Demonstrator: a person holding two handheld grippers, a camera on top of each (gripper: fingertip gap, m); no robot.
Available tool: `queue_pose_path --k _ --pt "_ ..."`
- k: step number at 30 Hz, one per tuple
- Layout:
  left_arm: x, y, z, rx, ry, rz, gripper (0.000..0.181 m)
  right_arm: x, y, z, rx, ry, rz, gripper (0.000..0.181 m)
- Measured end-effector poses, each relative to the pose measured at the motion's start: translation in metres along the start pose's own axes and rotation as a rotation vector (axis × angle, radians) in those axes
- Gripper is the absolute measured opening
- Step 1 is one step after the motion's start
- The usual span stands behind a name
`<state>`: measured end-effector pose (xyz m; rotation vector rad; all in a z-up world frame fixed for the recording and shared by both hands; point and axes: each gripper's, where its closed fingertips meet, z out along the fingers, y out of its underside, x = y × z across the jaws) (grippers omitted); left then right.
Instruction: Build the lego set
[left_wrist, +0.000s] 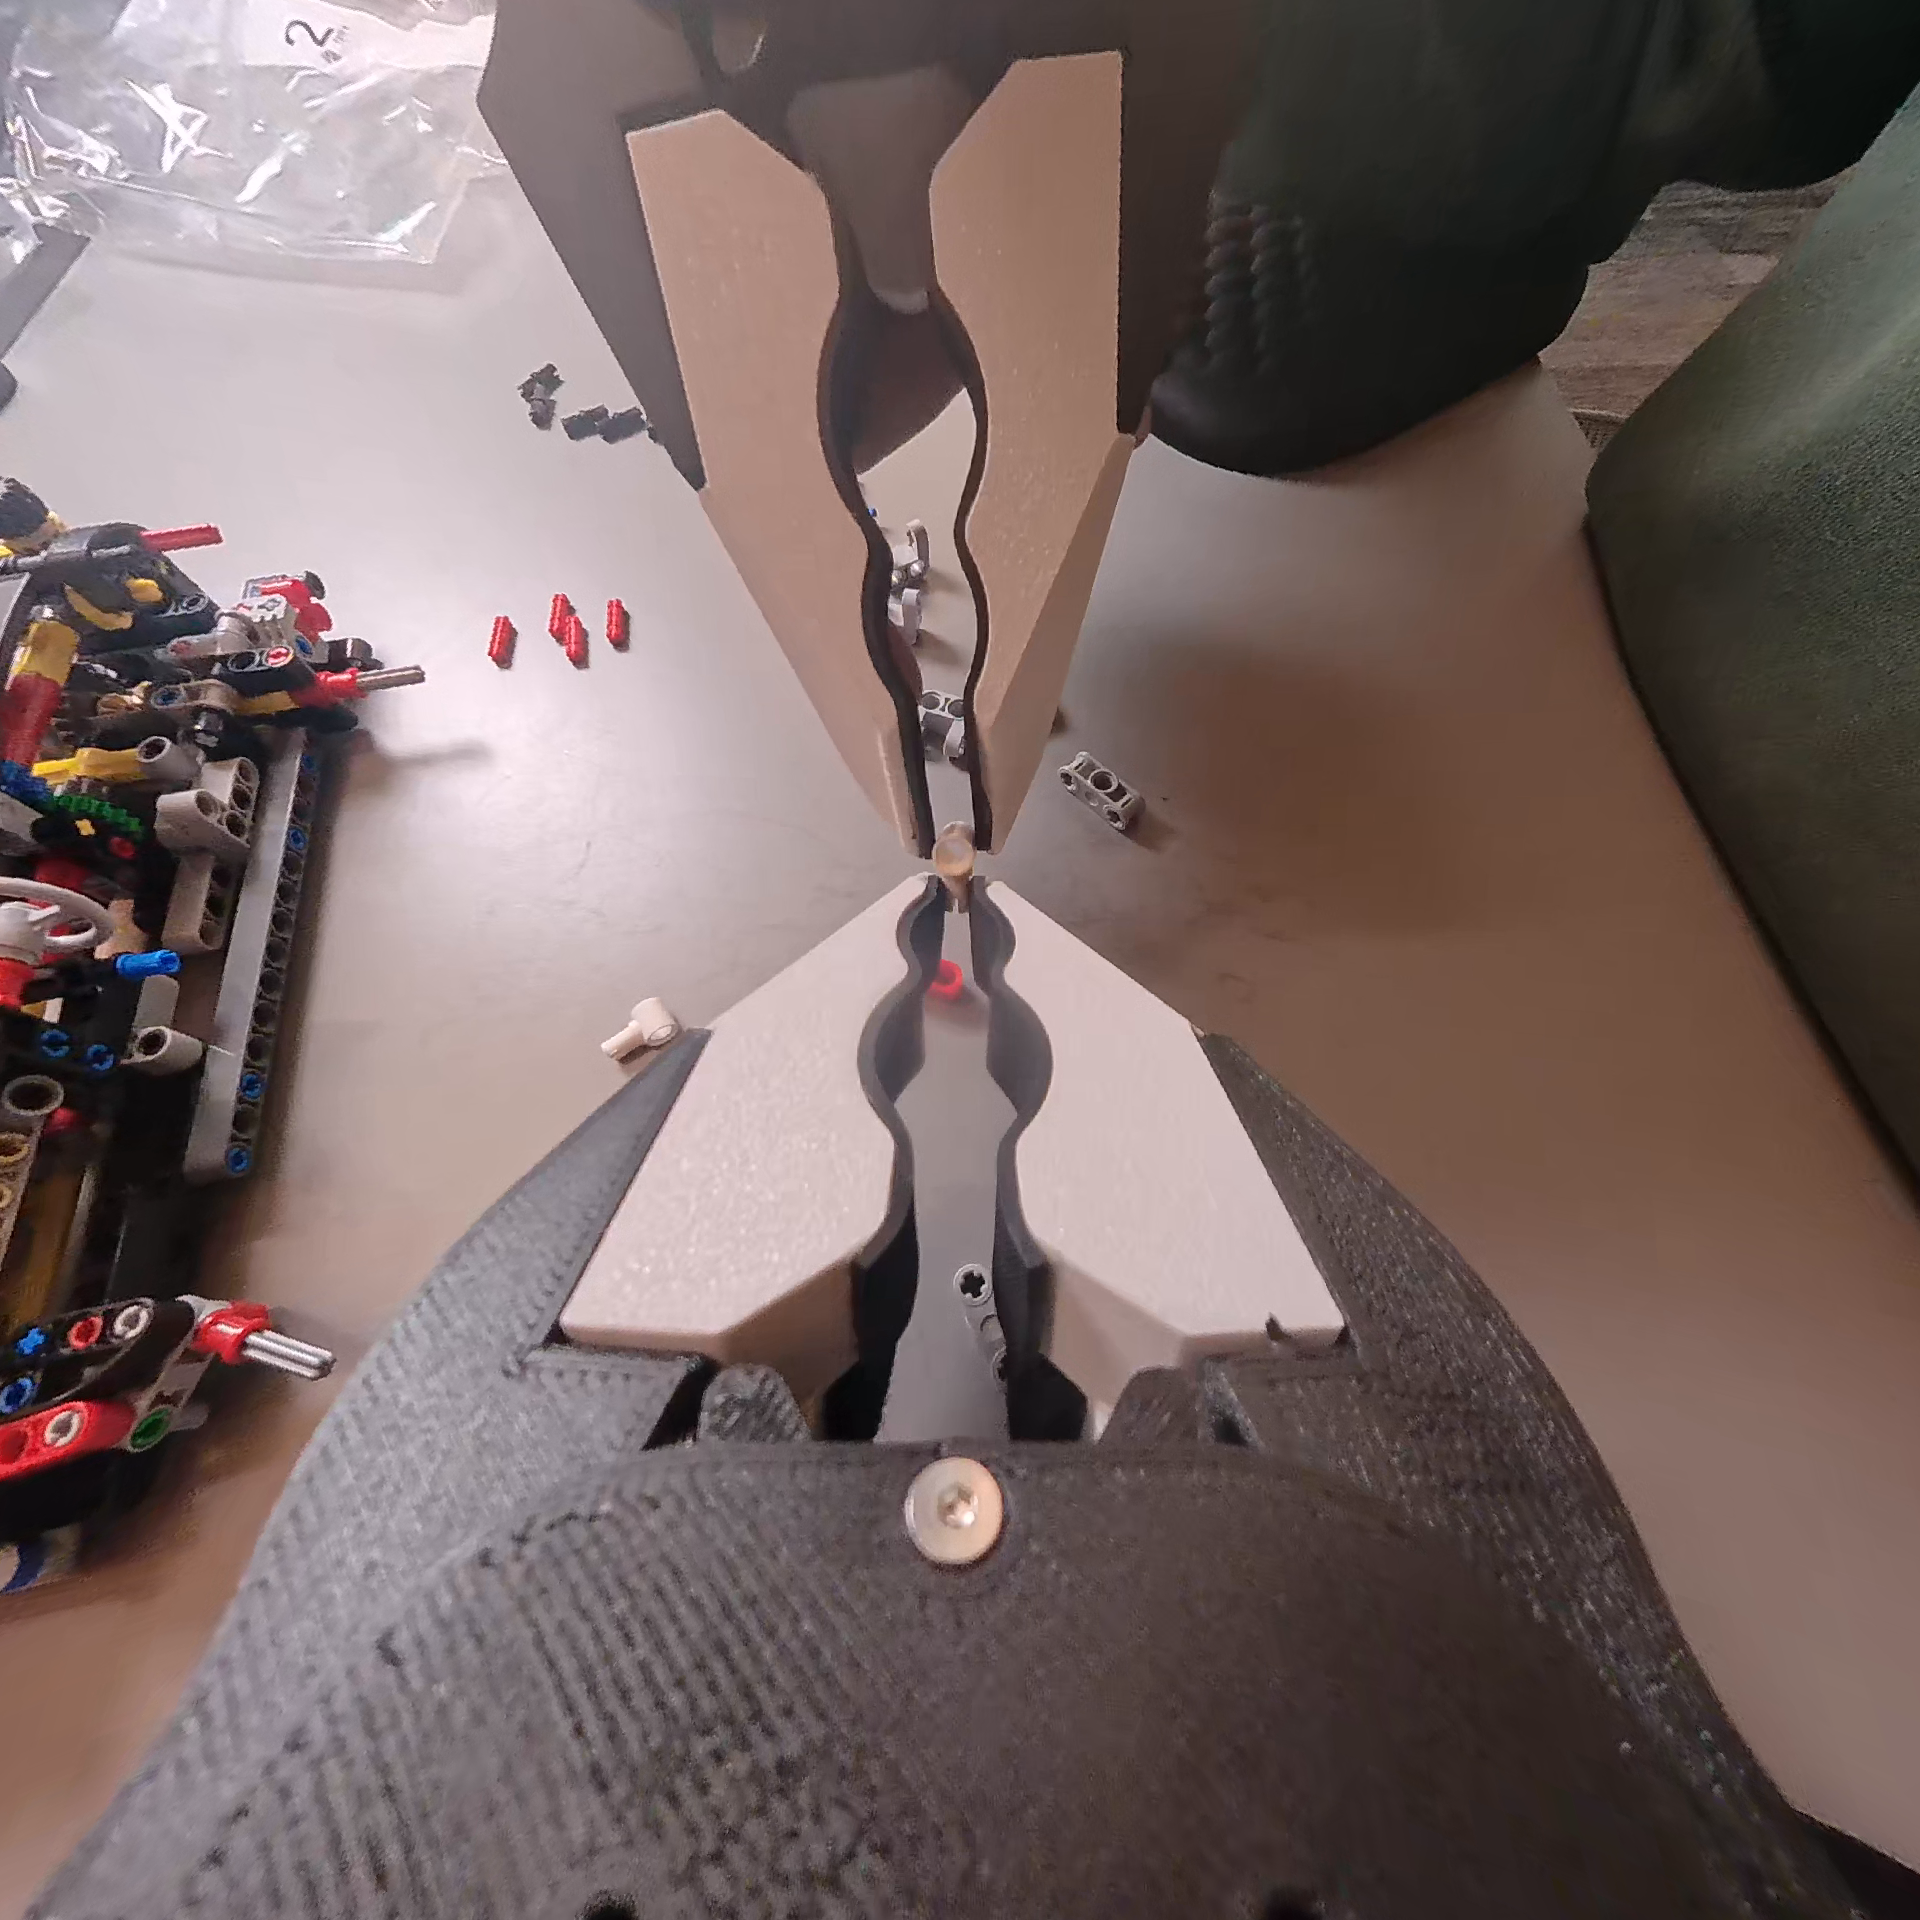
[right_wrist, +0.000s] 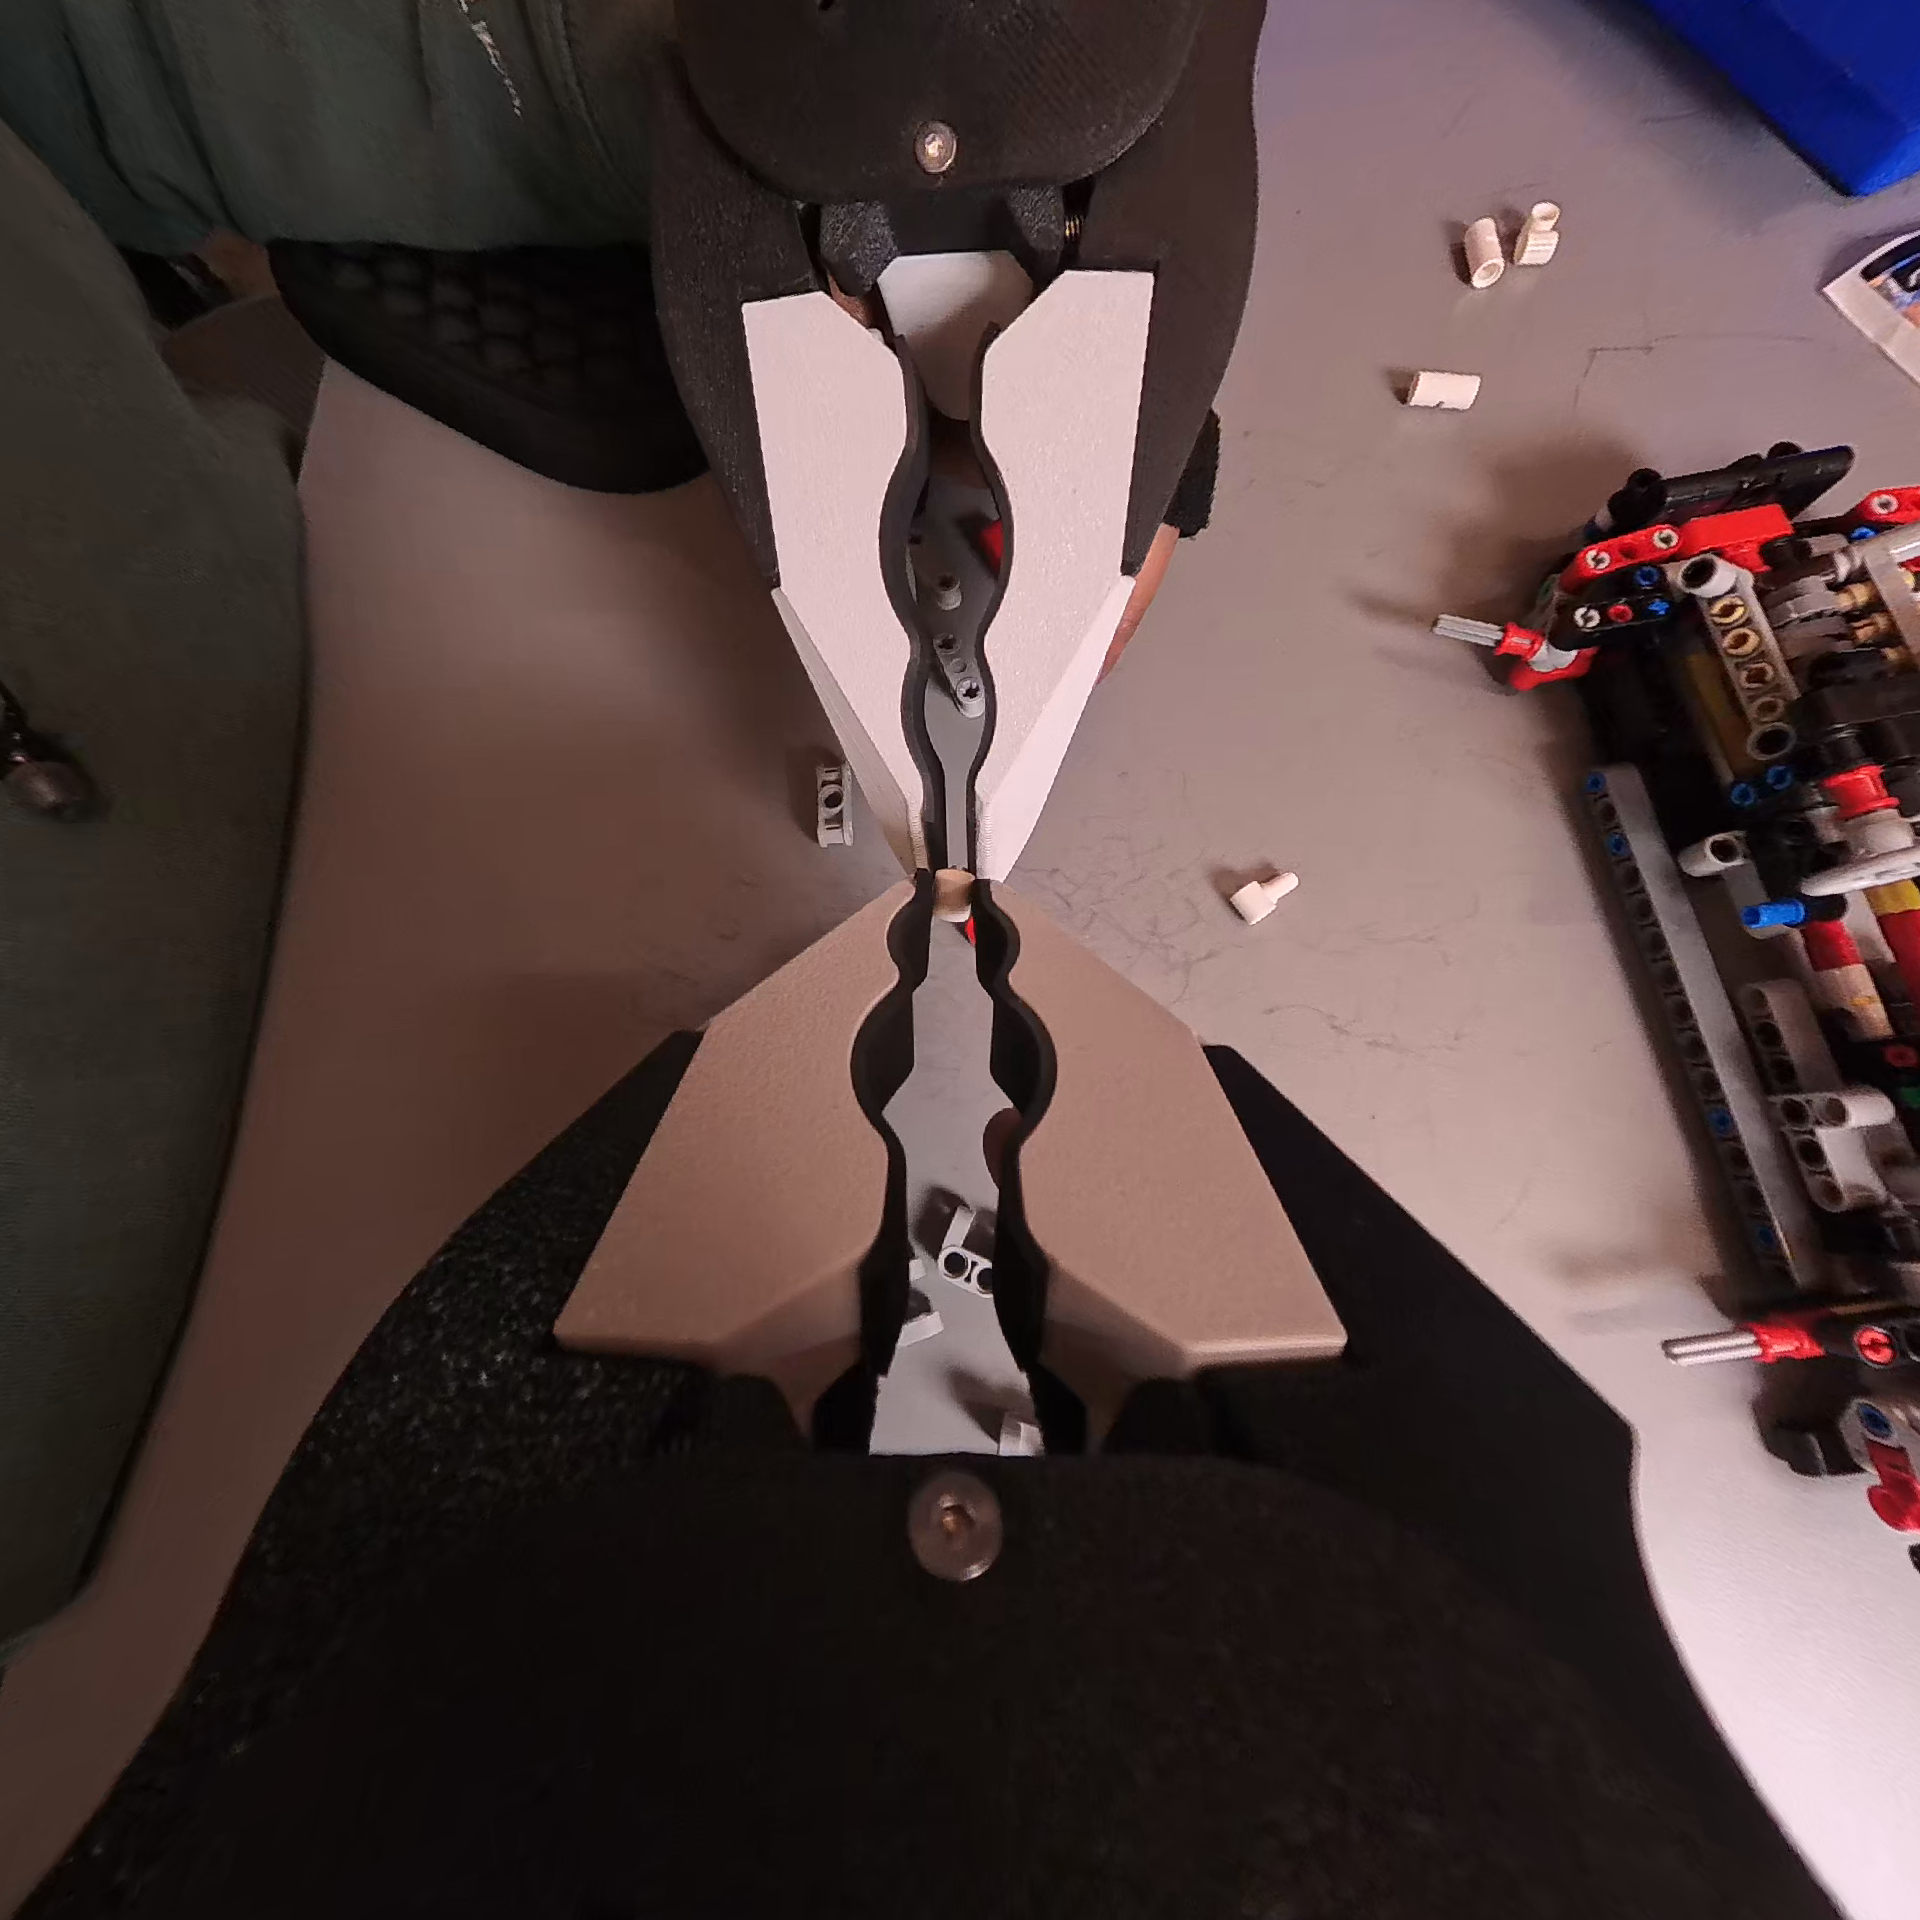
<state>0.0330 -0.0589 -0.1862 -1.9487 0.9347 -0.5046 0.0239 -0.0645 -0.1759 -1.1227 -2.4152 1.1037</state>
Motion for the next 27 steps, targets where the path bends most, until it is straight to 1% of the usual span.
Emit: queue_pose_path --k 11,12,14,16,18,22,27 --pt "-0.005 -0.003 -0.002 0.024 -0.03 -0.01 0.003 0.005 -0.001 -0.003 0.005 0.012 0.03 0.005" --pt "-0.007 -0.002 -0.003 0.016 -0.036 -0.01 0.006 0.005 0.001 -0.004 -0.007 0.008 0.044 0.005" --pt "-0.012 0.006 -0.004 -0.027 -0.046 0.007 0.023 0.008 0.006 -0.006 -0.046 0.009 0.066 0.005" --pt "-0.017 0.015 -0.004 -0.081 -0.029 0.021 0.035 0.009 0.012 -0.006 -0.097 0.0 0.091 0.005" --pt "-0.02 0.024 -0.001 -0.134 0.024 0.028 0.04 0.01 0.016 -0.003 -0.148 -0.004 0.1 0.005" --pt "-0.018 0.031 0.007 -0.211 0.132 0.053 0.039 0.013 0.02 0.001 -0.215 0.014 0.103 0.005" --pt "-0.013 0.035 0.016 -0.235 0.147 0.096 0.03 0.014 0.024 0.003 -0.211 0.026 0.122 0.005"
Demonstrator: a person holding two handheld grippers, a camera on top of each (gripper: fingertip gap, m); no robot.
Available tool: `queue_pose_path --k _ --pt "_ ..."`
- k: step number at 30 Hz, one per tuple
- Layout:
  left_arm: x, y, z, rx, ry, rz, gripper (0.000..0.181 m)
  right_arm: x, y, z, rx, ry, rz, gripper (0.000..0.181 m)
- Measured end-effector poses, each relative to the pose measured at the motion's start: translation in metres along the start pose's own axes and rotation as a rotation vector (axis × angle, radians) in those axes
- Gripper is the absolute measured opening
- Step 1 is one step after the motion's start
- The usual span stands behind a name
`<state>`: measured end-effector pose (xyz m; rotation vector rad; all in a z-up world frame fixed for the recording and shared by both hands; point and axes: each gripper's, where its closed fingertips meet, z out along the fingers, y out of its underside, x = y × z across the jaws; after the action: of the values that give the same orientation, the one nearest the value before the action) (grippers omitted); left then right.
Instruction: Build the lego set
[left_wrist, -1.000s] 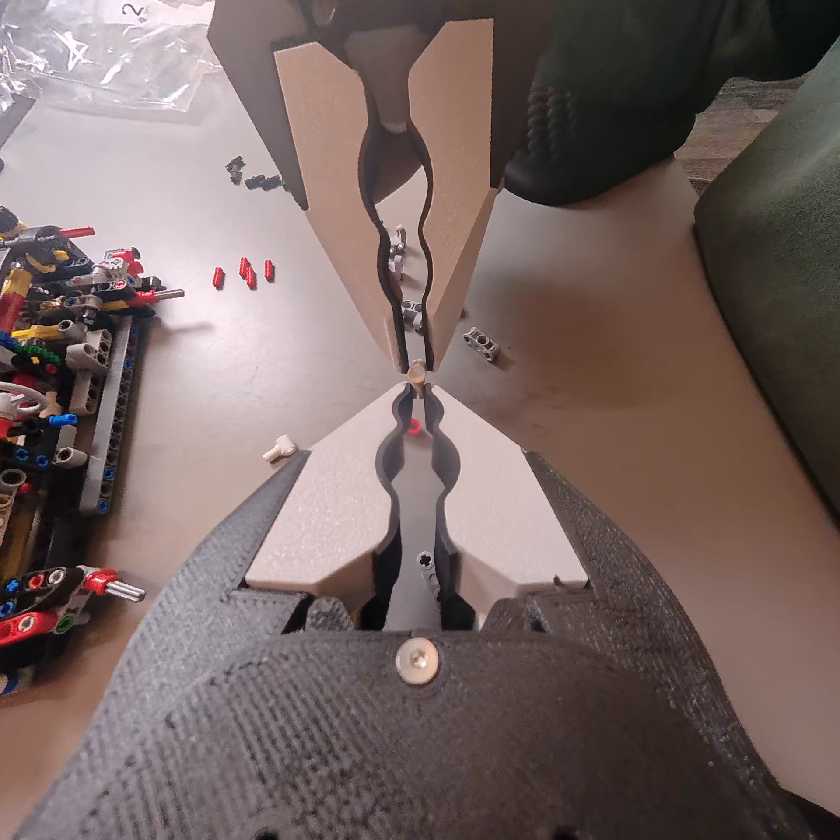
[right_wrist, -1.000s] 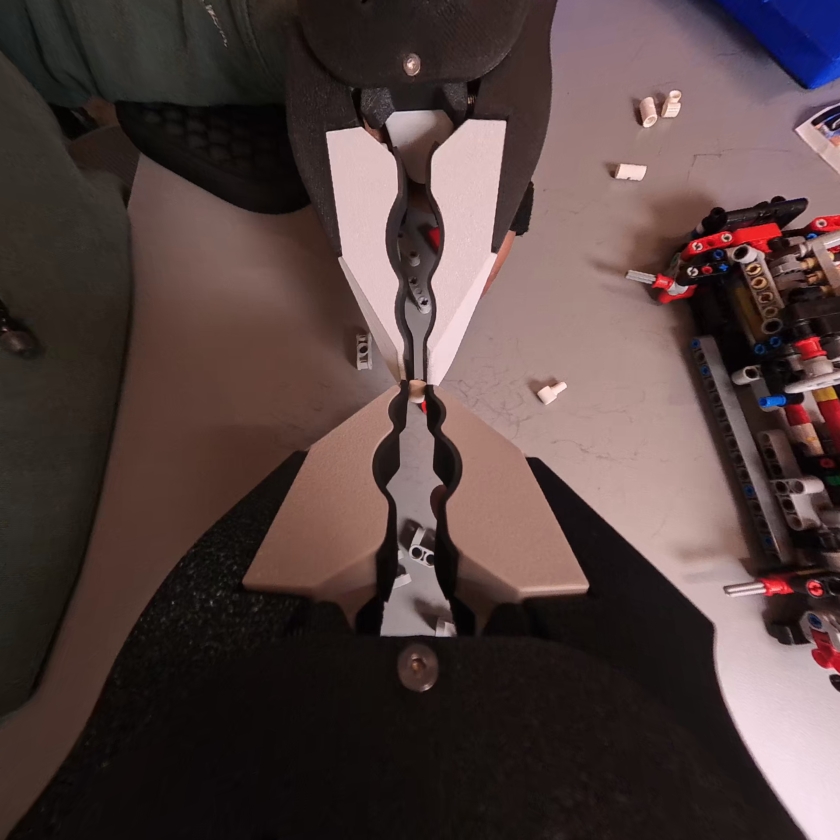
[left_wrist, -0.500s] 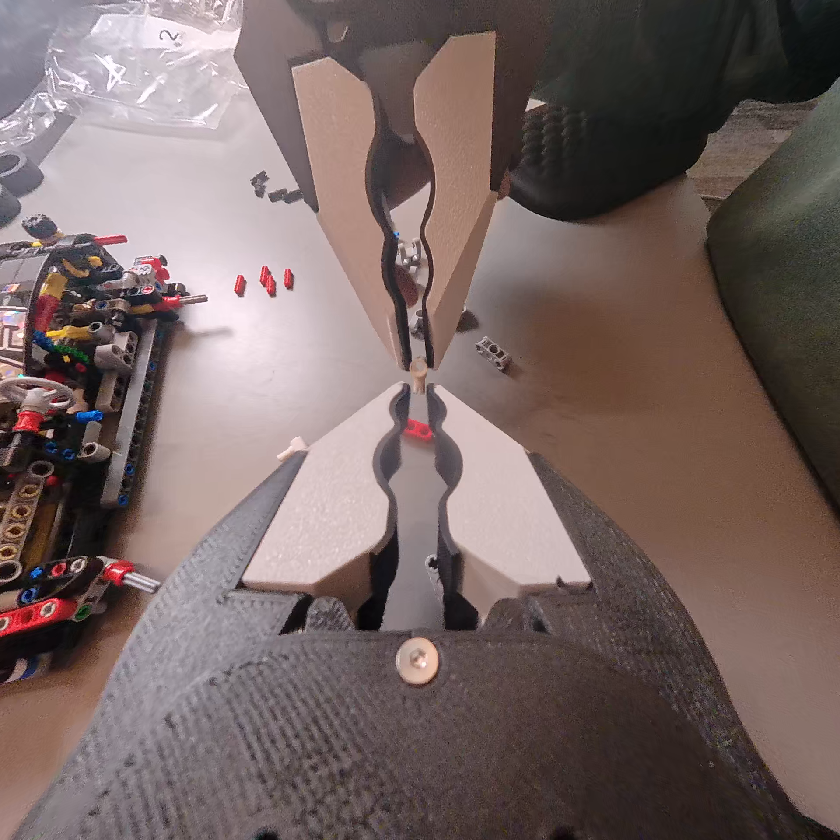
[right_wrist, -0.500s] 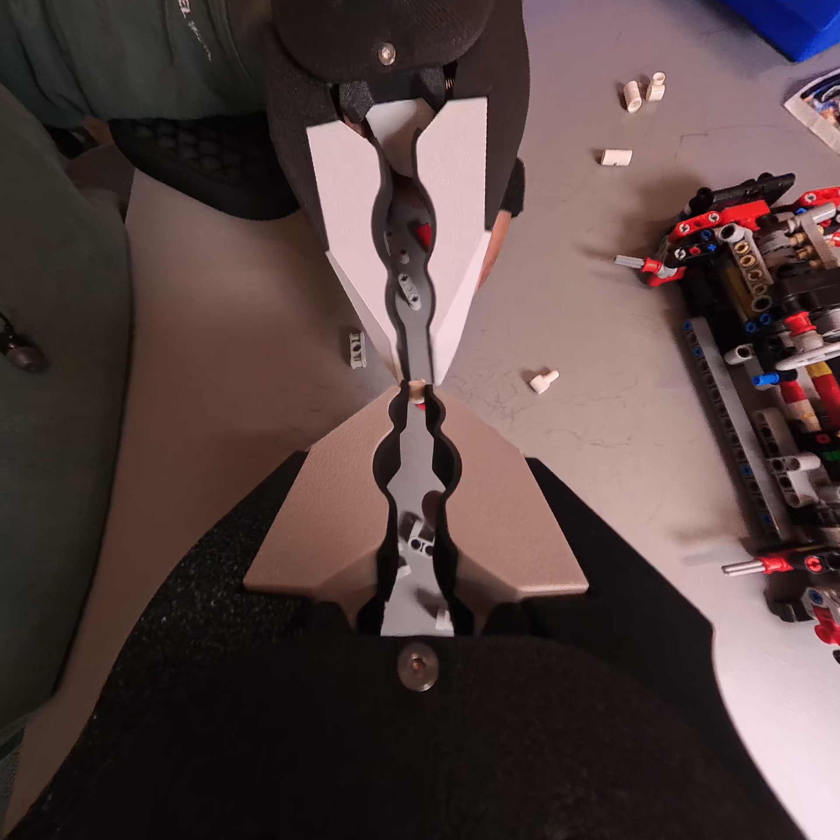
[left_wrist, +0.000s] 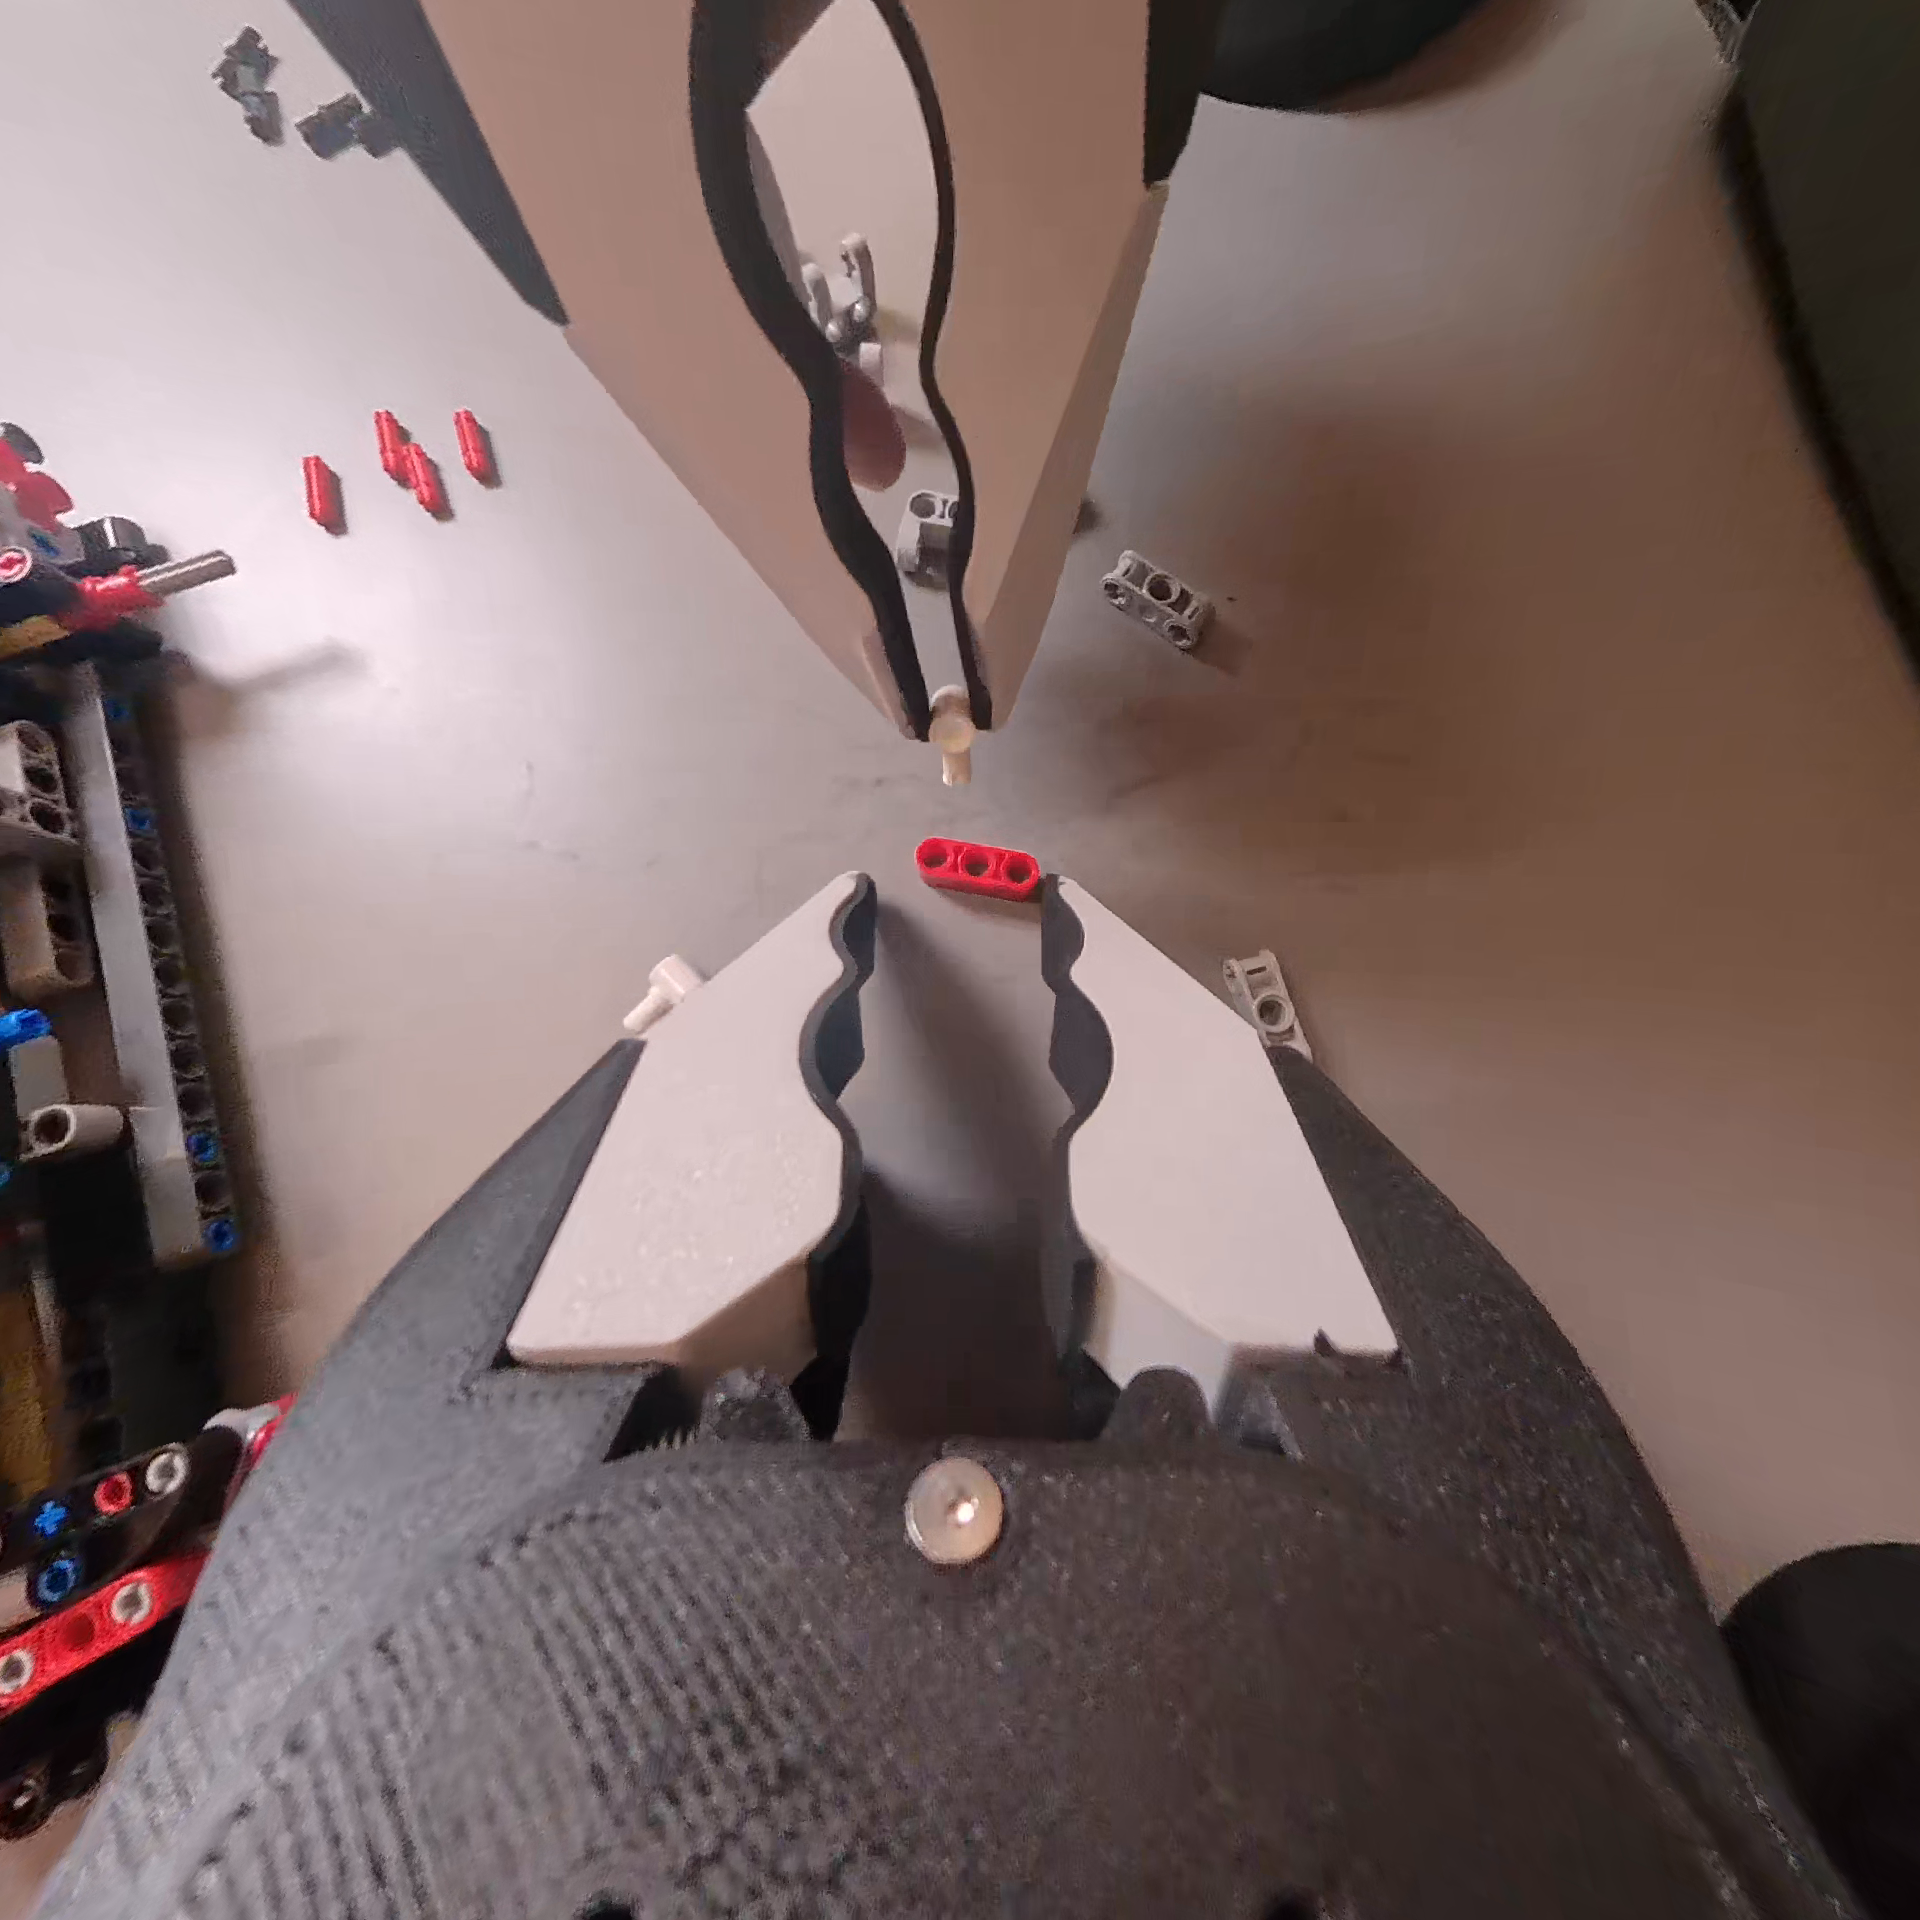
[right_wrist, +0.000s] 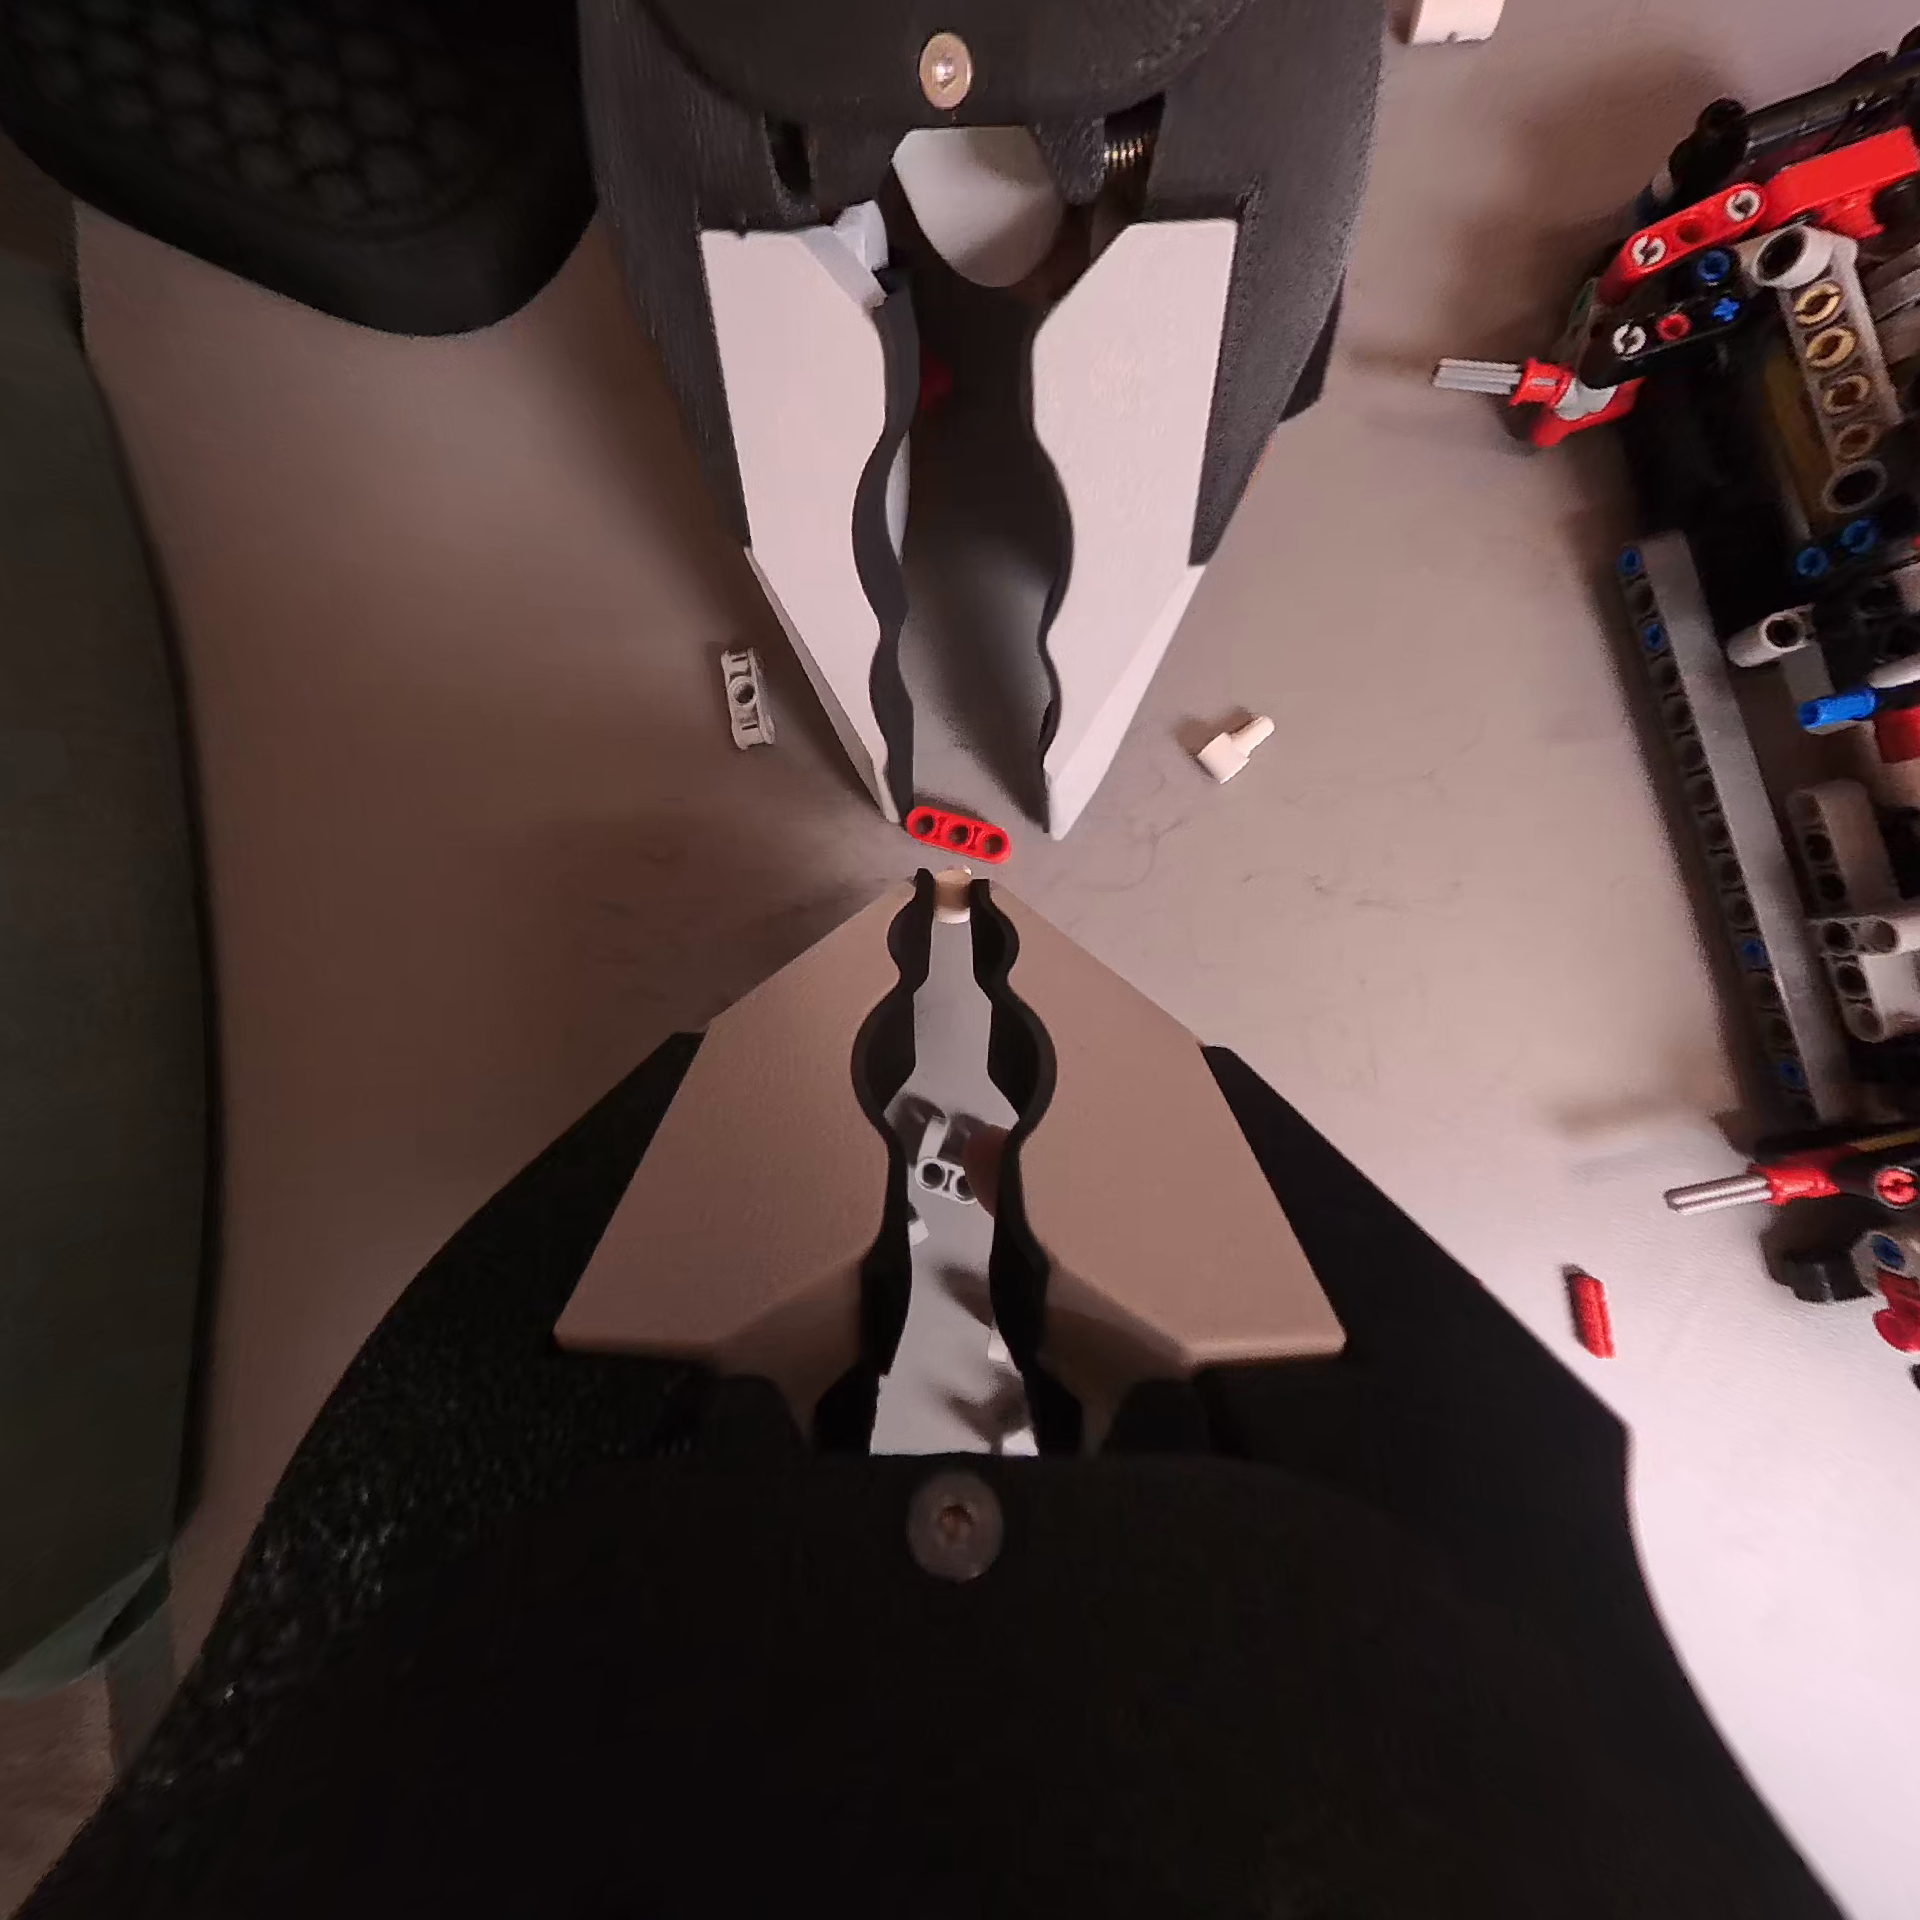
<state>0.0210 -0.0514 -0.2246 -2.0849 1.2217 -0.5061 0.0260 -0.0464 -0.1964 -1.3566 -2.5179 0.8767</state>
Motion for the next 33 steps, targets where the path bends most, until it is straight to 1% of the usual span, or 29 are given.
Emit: queue_pose_path --k 3,7,13,19,24,26,31,33 --pt "0.001 -0.001 0.001 0.007 -0.024 0.012 0.021 0.0 0.003 0.006 -0.019 0.011 -0.005 0.005" --pt "0.002 -0.003 0.003 0.014 -0.052 0.016 0.016 -0.002 0.003 0.012 -0.053 0.019 -0.019 0.005" --pt "0.005 -0.002 -0.003 0.032 -0.032 -0.012 0.021 0.0 -0.001 0.012 -0.089 0.042 -0.013 0.005" --pt "0.01 0.0 0.0 0.01 -0.028 0.002 0.004 0.003 0.002 0.015 -0.136 0.052 0.009 0.005" --pt "0.01 -0.002 0.002 0.014 -0.041 0.011 0.0 0.004 0.003 0.016 -0.188 0.057 0.0 0.005" --pt "0.008 -0.002 0.0 0.017 -0.051 0.004 0.003 0.004 0.003 0.016 -0.211 0.058 -0.013 0.005" --pt "0.0 -0.004 -0.002 0.058 -0.086 -0.026 0.03 0.004 0.002 0.017 -0.274 0.058 -0.056 0.005" --pt "-0.001 -0.006 -0.001 0.083 -0.097 -0.025 0.033 0.005 0.002 0.017 -0.292 0.057 -0.075 0.005"
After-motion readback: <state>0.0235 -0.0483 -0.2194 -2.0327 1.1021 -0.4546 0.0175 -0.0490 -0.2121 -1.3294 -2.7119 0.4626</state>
